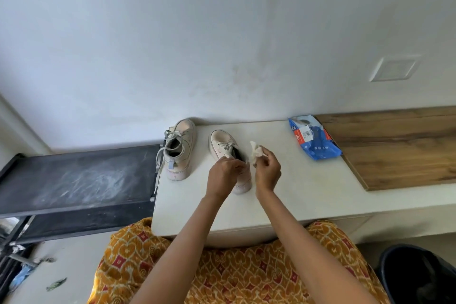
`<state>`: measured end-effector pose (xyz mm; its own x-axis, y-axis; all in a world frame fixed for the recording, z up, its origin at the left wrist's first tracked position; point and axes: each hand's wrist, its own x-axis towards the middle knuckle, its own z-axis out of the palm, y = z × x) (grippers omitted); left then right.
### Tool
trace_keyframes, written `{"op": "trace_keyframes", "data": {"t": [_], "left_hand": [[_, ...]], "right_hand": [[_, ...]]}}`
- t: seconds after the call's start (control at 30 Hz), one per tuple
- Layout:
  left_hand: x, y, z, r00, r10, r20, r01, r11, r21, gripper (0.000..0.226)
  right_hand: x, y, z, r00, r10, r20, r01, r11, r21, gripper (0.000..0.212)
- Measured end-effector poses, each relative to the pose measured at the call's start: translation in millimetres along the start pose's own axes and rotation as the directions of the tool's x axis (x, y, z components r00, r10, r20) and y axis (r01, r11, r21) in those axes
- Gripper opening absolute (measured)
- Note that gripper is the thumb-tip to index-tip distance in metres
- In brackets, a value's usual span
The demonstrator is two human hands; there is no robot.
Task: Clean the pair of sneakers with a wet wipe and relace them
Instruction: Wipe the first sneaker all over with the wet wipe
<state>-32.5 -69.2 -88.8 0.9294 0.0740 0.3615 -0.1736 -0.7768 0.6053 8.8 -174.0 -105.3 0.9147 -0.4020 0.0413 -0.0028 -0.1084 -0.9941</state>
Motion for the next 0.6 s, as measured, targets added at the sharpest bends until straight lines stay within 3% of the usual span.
{"op": "trace_keyframes", "data": {"t": [0.13, 0.33, 0.47, 0.6], "left_hand": [[-4.3, 4.0, 0.2, 0.999, -0.029, -0.014, 0.029, 0.999, -0.023, 0.014], [-5.1, -2.2, 1.9, 0.999, -0.025, -0.023, 0.024, 1.0, -0.018, 0.012], [-4.0, -0.4, 2.1, 1.0, -0.019, -0.017, 0.019, 1.0, -0.011, 0.013], [-2.6, 1.5, -1.1, 1.0, -0.025, -0.007, 0.025, 1.0, -0.017, 0.014]], "right_hand": [[12.0, 8.3, -1.7, 0.977, 0.022, 0.213, 0.043, 0.954, -0.297, 0.023], [-18.9, 27.0, -11.3, 0.973, -0.153, 0.172, 0.195, 0.944, -0.267, 0.022], [-9.2, 45.4, -22.1, 0.979, -0.043, 0.197, 0.121, 0.907, -0.403, 0.017], [0.5, 16.5, -2.5, 0.988, 0.015, 0.156, 0.029, 0.961, -0.276, 0.017]]}}
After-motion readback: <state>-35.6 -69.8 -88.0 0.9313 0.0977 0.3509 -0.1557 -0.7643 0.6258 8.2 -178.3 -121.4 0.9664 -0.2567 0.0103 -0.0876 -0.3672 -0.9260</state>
